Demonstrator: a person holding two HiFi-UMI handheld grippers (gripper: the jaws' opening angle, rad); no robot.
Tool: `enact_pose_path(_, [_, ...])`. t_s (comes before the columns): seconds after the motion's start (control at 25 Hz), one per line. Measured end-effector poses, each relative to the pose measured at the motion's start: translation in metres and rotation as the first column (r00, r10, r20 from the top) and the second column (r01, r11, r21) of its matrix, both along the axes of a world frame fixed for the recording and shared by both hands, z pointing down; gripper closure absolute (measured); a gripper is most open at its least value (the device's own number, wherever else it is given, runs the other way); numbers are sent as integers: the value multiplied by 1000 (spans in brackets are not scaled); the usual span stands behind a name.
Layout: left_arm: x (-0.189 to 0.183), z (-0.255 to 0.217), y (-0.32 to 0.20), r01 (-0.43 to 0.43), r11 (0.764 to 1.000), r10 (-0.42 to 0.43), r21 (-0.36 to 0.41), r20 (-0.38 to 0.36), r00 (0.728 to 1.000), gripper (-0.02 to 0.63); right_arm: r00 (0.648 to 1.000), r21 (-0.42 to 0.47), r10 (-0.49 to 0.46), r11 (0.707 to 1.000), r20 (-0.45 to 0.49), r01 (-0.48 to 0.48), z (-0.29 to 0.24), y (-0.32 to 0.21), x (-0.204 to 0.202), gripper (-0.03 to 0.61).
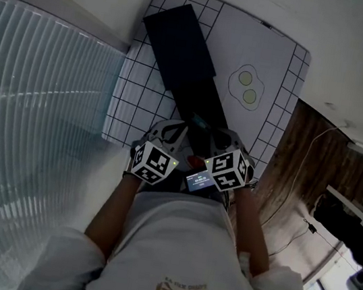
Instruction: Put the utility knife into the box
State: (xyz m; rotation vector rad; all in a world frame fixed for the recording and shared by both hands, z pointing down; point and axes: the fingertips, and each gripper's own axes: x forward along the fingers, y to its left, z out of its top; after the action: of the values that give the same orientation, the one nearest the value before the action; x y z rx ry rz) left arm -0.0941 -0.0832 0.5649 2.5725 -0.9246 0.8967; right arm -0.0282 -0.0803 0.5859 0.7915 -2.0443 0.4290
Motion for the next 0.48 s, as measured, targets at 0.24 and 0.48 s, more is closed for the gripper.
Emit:
enact_pose_path(0.24, [-2,-20,-7,77,997,-76,12,-68,995,607,995,97,77,992,63,-83,-28,-4,10,571])
enact_pose_path(0.48, [-1,-72,-21,156,983,-141,93,-150,979,607,967,220,180,951,178,-218,-80,-11,31,571])
